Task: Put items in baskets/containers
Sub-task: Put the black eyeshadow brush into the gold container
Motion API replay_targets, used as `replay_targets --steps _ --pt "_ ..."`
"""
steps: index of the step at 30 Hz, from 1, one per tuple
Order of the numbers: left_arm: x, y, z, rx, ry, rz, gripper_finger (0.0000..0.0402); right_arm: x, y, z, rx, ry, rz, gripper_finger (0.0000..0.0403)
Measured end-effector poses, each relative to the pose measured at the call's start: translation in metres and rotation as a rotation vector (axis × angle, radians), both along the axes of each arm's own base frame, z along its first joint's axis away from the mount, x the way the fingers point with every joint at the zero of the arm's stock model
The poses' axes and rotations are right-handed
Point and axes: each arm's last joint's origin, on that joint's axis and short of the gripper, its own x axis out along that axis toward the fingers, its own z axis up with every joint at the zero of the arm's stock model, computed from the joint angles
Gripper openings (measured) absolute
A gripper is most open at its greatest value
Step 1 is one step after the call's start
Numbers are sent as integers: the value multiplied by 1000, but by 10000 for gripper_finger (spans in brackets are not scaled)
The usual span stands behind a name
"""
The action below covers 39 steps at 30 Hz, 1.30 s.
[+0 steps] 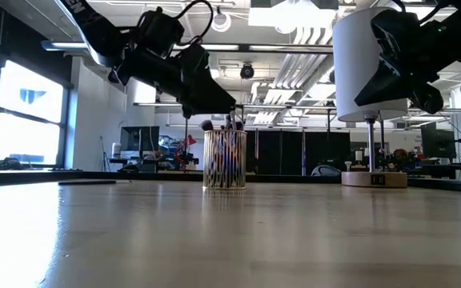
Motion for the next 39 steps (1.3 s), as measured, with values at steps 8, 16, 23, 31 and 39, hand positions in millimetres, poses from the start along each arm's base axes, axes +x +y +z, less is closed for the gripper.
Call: replay_targets --steps 8,16,23,31,39 --pt "-11 1 48 31 98 163 240 0 -1 0 -21 -1 -24 2" --pt "-54 23 100 103 594 537 214 0 -6 0 -27 -1 -63 6" --pt "-106 77 72 -191 775 595 182 1 -12 0 -11 5 -80 2" --pt "-143 123 20 -447 893 656 176 1 -16 0 -16 19 -76 5" --pt "-117 123 -17 -445 1007 486 176 1 -17 0 -16 19 -84 4"
